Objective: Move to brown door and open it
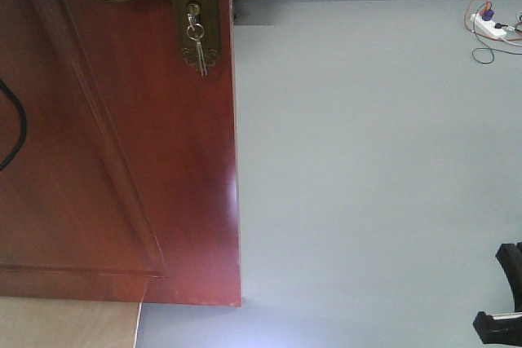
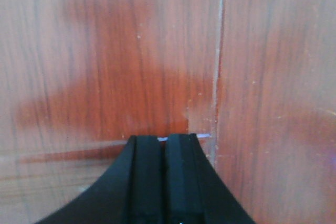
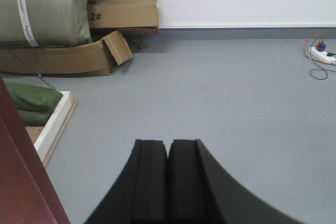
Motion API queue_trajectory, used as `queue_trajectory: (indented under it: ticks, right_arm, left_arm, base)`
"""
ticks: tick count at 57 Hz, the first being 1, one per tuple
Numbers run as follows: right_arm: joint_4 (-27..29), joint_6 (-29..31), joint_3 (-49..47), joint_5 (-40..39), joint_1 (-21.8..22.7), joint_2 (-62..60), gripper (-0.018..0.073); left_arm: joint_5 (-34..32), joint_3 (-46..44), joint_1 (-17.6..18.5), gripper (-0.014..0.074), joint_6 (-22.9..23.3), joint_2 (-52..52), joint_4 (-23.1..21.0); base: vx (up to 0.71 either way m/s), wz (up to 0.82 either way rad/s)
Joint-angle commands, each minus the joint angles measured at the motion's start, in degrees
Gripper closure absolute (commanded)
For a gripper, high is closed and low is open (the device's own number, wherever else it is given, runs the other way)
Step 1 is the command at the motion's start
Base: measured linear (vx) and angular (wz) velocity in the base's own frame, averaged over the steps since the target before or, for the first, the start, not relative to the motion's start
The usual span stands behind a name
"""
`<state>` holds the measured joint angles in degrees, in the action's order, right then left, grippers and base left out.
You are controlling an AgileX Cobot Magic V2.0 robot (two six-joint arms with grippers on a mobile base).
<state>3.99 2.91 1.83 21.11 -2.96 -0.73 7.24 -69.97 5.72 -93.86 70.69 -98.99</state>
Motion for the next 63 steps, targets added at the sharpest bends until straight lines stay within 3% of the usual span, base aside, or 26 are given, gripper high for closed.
queue_trajectory:
  ticks: [1, 63]
  right_arm:
    - [-0.2, 0.4, 0.2, -4.5, -0.1, -0.3, 0.0559]
    - [-0.2, 0.4, 0.2, -4.5, -0.1, -0.3, 0.0559]
  left_arm:
    - [1.0, -2.1, 0.5, 0.0530, 0.3, -1.3, -2.6]
    - [1.0, -2.1, 0.5, 0.0530, 0.3, -1.3, -2.6]
  base:
    - [0.11, -0.03]
    - [0.04, -0.01]
